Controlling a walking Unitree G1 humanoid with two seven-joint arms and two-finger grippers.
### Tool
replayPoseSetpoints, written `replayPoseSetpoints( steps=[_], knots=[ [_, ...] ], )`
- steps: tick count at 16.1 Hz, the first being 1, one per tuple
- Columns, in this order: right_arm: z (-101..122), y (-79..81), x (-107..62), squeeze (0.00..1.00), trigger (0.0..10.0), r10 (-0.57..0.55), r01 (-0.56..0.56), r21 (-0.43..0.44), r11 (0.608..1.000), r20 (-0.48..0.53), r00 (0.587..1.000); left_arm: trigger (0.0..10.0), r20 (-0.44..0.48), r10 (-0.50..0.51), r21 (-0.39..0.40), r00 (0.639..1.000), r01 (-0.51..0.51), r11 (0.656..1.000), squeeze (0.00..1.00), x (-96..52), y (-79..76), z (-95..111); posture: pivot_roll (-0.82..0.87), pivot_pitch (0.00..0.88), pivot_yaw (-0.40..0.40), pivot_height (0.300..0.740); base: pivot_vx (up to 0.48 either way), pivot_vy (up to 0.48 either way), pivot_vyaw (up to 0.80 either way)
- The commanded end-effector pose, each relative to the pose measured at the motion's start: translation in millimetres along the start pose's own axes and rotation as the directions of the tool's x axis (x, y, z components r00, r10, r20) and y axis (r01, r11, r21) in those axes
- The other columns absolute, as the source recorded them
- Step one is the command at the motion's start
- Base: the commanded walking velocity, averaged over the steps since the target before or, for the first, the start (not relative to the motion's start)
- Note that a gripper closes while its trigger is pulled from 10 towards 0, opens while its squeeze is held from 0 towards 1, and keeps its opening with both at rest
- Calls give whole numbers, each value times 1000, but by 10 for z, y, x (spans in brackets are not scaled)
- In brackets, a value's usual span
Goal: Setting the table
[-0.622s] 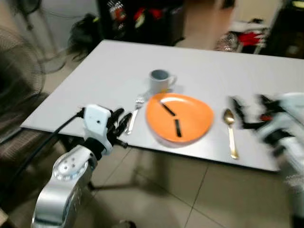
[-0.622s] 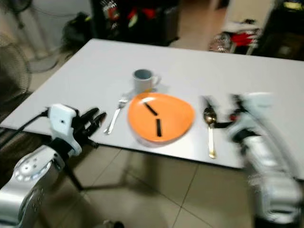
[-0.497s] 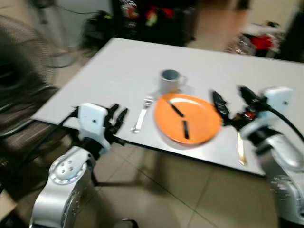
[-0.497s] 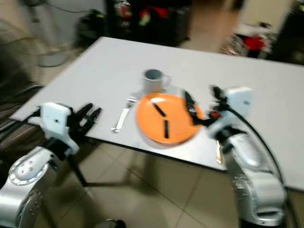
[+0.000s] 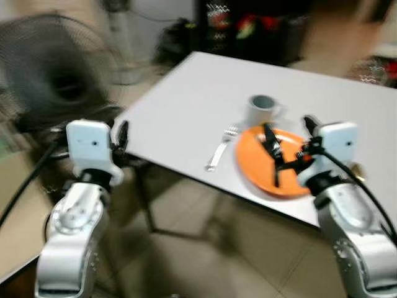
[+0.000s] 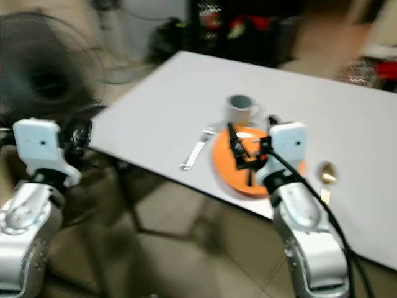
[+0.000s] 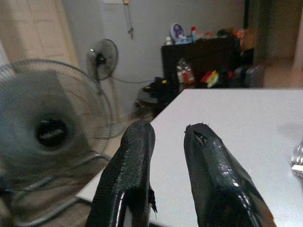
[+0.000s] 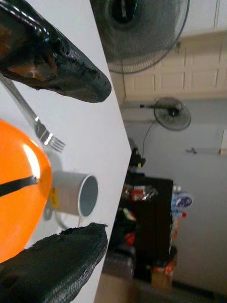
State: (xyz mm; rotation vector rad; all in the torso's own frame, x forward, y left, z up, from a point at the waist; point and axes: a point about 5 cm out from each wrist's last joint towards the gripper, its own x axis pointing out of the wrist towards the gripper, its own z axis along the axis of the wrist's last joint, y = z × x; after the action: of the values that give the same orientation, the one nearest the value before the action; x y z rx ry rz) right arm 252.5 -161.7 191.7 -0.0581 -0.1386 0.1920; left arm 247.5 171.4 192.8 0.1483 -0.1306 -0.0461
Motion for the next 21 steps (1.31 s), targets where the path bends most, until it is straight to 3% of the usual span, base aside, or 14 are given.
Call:
replayPoseSetpoints(
  steps=[1, 5, 8, 10, 12, 19, 21],
  knots=[
    [-57, 44, -14, 447, 10000, 6, -6, 6, 1000, -24, 1000, 10000, -28, 0, 51, 1000, 2, 999, 0, -13, 19, -34, -11, 4, 48, 740, 0, 0, 800],
    [-181, 245, -51, 482, 10000, 134, -126, 92, 988, -80, 988, 10000, -121, -83, -37, 989, 79, 996, 0, -103, -68, -189, -1, 3, 50, 740, 0, 0, 800],
    [-204, 382, -73, 475, 10000, 242, -224, 173, 959, -86, 967, 10000, -95, -105, -14, 990, 104, 994, 0, -96, -138, -151, 0, 4, 39, 740, 0, 0, 800],
    [-274, 358, -57, 475, 10000, 234, -208, 194, 959, -118, 965, 10000, -100, -105, -17, 989, 104, 994, 0, -92, -141, -145, 3, 6, 34, 740, 0, 0, 800],
    [-410, 274, -26, 471, 10000, 201, -163, 205, 965, -183, 962, 10000, -88, -84, -69, 993, 78, 995, 0, -84, -119, -133, 3, 6, 30, 740, 0, 0, 800],
    [-453, 359, -48, 455, 10000, 285, -229, 257, 939, -204, 937, 10000, -128, -93, 6, 987, 95, 995, 0, -52, -61, -190, -2, 4, 38, 740, 76, 0, 800],
    [-483, 364, -24, 404, 10000, 292, -243, 220, 945, -229, 929, 10000, -117, -112, 1, 987, 113, 994, 0, -38, -101, -164, -1, 0, 34, 740, 317, 0, 400]
  ],
)
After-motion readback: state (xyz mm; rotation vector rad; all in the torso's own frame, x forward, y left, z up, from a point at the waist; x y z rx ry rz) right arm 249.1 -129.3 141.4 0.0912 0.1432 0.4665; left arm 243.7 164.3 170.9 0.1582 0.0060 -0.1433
